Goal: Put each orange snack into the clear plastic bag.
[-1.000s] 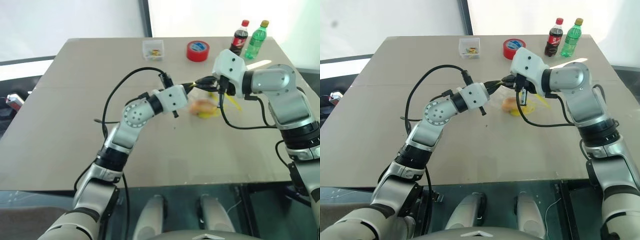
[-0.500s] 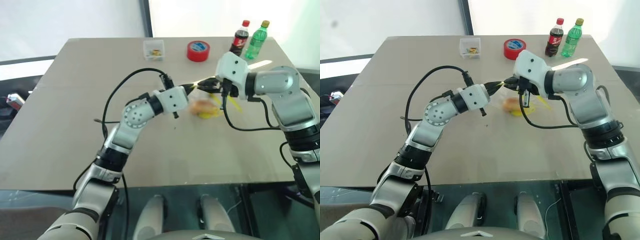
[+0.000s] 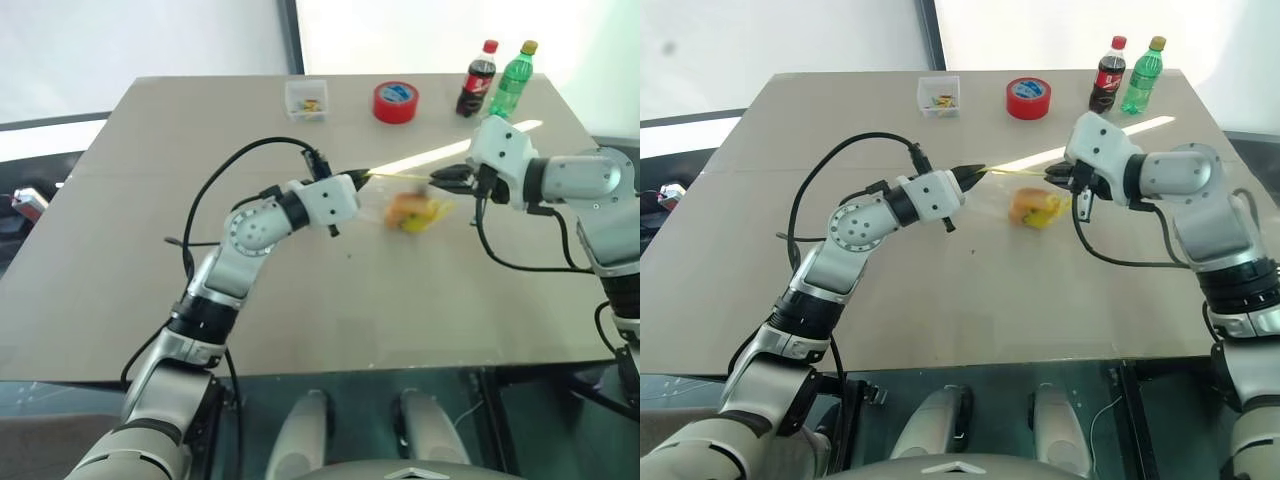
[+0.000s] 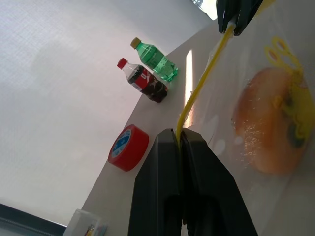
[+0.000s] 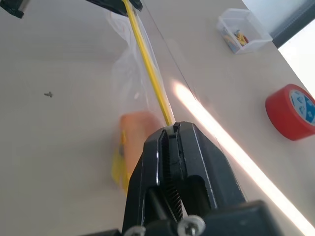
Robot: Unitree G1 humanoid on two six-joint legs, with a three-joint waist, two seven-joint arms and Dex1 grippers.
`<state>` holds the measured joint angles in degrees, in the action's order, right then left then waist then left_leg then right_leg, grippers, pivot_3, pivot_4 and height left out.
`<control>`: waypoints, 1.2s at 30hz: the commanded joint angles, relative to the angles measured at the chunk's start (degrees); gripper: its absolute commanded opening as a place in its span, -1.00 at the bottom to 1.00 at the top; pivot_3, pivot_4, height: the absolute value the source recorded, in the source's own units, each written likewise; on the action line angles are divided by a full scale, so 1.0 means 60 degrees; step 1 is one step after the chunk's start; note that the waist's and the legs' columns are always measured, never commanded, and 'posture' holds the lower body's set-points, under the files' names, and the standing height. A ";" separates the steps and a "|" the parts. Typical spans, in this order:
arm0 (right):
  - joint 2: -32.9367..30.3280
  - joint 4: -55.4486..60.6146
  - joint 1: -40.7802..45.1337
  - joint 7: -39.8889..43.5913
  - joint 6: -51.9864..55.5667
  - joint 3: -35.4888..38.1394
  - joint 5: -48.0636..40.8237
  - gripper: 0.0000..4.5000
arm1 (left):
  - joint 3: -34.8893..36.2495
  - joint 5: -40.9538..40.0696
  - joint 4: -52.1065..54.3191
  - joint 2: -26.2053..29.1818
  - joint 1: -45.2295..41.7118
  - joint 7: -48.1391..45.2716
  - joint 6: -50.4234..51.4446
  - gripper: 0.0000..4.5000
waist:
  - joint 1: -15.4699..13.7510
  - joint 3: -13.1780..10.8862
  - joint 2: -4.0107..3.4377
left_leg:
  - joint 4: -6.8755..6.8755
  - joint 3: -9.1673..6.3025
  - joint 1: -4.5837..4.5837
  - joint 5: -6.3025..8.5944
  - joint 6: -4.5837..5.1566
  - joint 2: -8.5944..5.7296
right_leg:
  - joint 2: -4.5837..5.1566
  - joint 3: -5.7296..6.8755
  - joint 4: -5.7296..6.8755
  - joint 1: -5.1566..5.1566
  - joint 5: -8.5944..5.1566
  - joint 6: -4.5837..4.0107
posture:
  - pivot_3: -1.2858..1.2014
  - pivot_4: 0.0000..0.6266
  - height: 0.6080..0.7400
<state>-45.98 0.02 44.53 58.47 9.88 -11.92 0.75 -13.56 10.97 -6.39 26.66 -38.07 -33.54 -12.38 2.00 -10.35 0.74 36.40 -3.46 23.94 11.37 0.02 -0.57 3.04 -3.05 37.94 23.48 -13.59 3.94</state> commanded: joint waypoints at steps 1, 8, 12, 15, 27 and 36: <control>-0.0689 -0.0310 -0.0171 -0.0196 0.0256 0.0685 0.0291 -0.99 | 0.0706 -0.0173 -0.0040 0.0284 -0.0001 0.0265 0.0046 -1.00 | 0.0000 0.0000 0.0000 | 0.0000 -0.0001 0.0000 0.0000 0.0000 0.0000 | 0.0000 0.0000 0.0000 0.0000 0.0000 0.0000 | 0.03 -0.52 1.00; -0.1309 -0.0652 -0.0322 -0.0328 0.0386 0.0534 0.0634 -0.99 | 0.0651 -0.0175 -0.0135 0.0272 -0.0016 0.0222 -0.0017 -1.00 | 0.0010 0.0000 0.0000 | 0.0000 0.0001 0.0000 0.0000 0.0000 0.0000 | 0.0000 0.0000 -0.0001 0.0000 0.0000 0.0000 | 0.03 -0.52 1.00; -0.1178 -0.0819 -0.0243 -0.0513 0.0185 0.0476 0.0694 -0.99 | 0.0558 -0.0161 -0.0221 0.0180 -0.0010 0.0218 -0.0049 -1.00 | 0.0016 0.0000 0.0000 | 0.0000 0.0002 0.0000 0.0000 0.0000 0.0002 | -0.0001 -0.0001 0.0000 0.0000 0.0000 0.0000 | 0.03 -0.52 1.00; -0.0424 -0.1404 0.0276 -0.1605 -0.0381 0.0611 0.0770 -0.99 | 0.0674 -0.0175 -0.1030 -0.0176 -0.0545 0.0690 -0.0119 -1.00 | 0.0025 0.0000 0.0001 | 0.0000 0.0004 -0.0003 0.0000 0.0000 0.0001 | 0.0000 -0.0002 0.0000 -0.0001 0.0000 0.0000 | 0.03 -0.52 1.00; -0.0561 0.0486 -0.1926 -0.1609 0.0270 0.1631 -0.0653 -0.99 | 0.0428 -0.1684 0.0187 0.0109 0.0735 -0.0804 0.1272 -1.00 | -0.0002 0.0031 0.0004 | -0.0030 0.0013 0.0016 0.0032 0.0045 0.0014 | 0.0008 0.0000 -0.0040 -0.0003 -0.0019 0.0011 | 0.03 -0.52 1.00; -0.0501 0.2612 -0.6165 -0.1519 0.1848 0.2743 -0.1944 0.09 | 0.0594 -0.2571 0.3065 -0.0002 0.4006 -0.0997 0.4423 0.23 | -0.0044 0.0015 0.0005 | 0.0043 0.0012 -0.0003 0.0042 0.0063 0.0008 | 0.0015 0.0002 -0.0012 -0.0037 -0.0021 0.0016 | 0.03 -0.52 1.00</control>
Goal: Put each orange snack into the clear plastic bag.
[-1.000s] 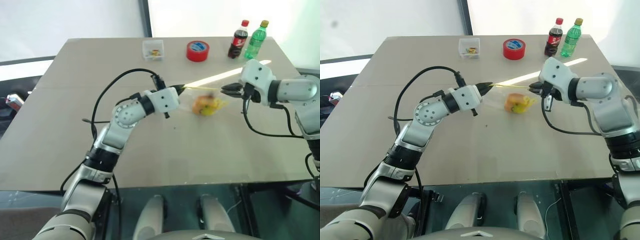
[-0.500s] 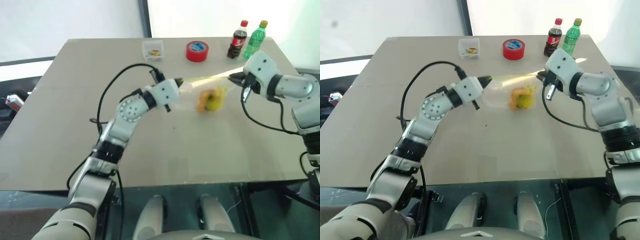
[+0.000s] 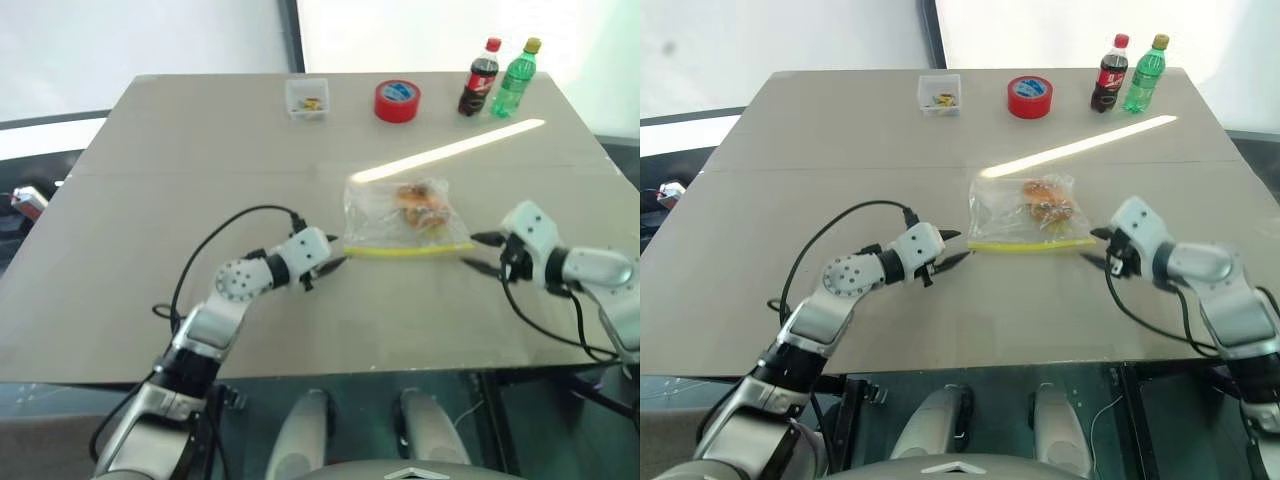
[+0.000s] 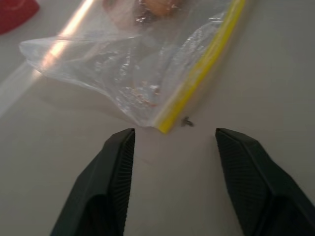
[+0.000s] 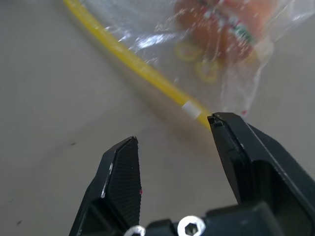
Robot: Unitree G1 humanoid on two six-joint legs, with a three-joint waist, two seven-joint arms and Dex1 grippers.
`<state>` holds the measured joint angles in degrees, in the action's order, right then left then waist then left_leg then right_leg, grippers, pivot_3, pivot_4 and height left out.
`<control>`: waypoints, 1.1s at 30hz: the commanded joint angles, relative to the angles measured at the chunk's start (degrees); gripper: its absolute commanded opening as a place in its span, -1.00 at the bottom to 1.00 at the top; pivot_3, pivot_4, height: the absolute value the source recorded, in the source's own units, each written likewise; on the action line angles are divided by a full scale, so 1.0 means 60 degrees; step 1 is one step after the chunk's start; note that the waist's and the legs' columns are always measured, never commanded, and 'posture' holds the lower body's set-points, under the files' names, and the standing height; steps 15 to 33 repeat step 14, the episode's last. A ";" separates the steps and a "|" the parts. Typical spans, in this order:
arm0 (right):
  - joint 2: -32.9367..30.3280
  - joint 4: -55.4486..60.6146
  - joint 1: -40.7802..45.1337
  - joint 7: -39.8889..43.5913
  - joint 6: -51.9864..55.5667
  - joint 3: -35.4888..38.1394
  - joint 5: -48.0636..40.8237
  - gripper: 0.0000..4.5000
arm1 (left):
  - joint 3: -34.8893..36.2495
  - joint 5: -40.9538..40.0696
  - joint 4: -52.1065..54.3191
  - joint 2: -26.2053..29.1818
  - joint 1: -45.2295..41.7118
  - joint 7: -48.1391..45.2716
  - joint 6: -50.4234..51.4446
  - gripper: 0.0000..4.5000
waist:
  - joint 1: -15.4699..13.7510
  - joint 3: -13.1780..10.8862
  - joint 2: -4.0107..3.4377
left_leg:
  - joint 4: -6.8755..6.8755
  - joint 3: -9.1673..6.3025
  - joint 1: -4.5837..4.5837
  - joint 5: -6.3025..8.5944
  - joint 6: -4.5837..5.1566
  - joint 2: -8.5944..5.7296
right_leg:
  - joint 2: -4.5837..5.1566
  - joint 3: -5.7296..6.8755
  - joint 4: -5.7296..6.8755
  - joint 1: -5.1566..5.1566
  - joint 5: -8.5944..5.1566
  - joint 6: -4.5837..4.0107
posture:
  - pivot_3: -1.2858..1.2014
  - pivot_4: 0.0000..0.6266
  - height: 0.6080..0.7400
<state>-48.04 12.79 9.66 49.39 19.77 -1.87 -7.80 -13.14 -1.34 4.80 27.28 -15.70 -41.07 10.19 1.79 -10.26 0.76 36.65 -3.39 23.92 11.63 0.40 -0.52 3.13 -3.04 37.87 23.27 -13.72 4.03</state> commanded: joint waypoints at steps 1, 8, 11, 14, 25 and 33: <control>-0.0024 0.0400 -0.0627 0.0053 0.0141 0.1568 -0.0929 0.09 | 0.0766 -0.0799 0.1626 -0.0167 0.0597 0.0345 0.0992 0.23 | -0.0007 0.0000 0.0001 | 0.0006 -0.0001 -0.0036 0.0000 0.0000 0.0010 | 0.0000 0.0001 -0.0003 -0.0035 -0.0002 -0.0001 | 0.03 -0.52 1.00; -0.0082 -0.0191 -0.2080 0.1406 0.0381 0.4191 -0.3175 0.09 | 0.2966 -0.3223 0.3940 0.0274 0.2542 0.0252 0.3305 0.23 | 0.0036 0.0002 0.0000 | 0.0030 0.0006 -0.0078 0.0001 0.0000 0.0051 | -0.0021 0.0005 -0.0001 -0.0080 -0.0016 -0.0022 | 0.03 -0.52 1.00; -0.0471 -0.0634 -0.2523 0.2182 0.0172 0.4859 -0.3457 0.09 | 0.3995 -0.4178 0.4358 0.0647 0.3092 -0.0055 0.3643 0.23 | 0.0012 0.0002 0.0000 | 0.0030 0.0007 -0.0077 0.0002 0.0000 0.0050 | -0.0018 0.0004 -0.0004 -0.0084 -0.0020 -0.0028 | 0.03 -0.52 1.00; -0.0705 -0.1048 -0.2537 0.2615 0.0147 0.5234 -0.3767 0.09 | 0.4540 -0.4480 0.4534 0.0838 0.3239 0.0216 0.3876 0.23 | 0.0002 0.0003 -0.0001 | 0.0031 0.0016 -0.0076 0.0002 0.0000 0.0049 | -0.0013 0.0001 -0.0017 -0.0086 -0.0023 -0.0033 | 0.03 -0.52 1.00; -0.0705 -0.1048 -0.2537 0.2615 0.0147 0.5234 -0.3767 0.09 | 0.4540 -0.4480 0.4534 0.0838 0.3239 0.0216 0.3876 0.23 | 0.0002 0.0003 -0.0001 | 0.0031 0.0016 -0.0076 0.0002 0.0000 0.0049 | -0.0013 0.0001 -0.0017 -0.0086 -0.0023 -0.0033 | 0.03 -0.52 1.00; -0.0705 -0.1048 -0.2537 0.2615 0.0147 0.5234 -0.3767 0.09 | 0.4540 -0.4480 0.4534 0.0838 0.3239 0.0216 0.3876 0.23 | 0.0002 0.0003 -0.0001 | 0.0031 0.0016 -0.0076 0.0002 0.0000 0.0049 | -0.0013 0.0001 -0.0017 -0.0086 -0.0023 -0.0033 | 0.03 -0.52 1.00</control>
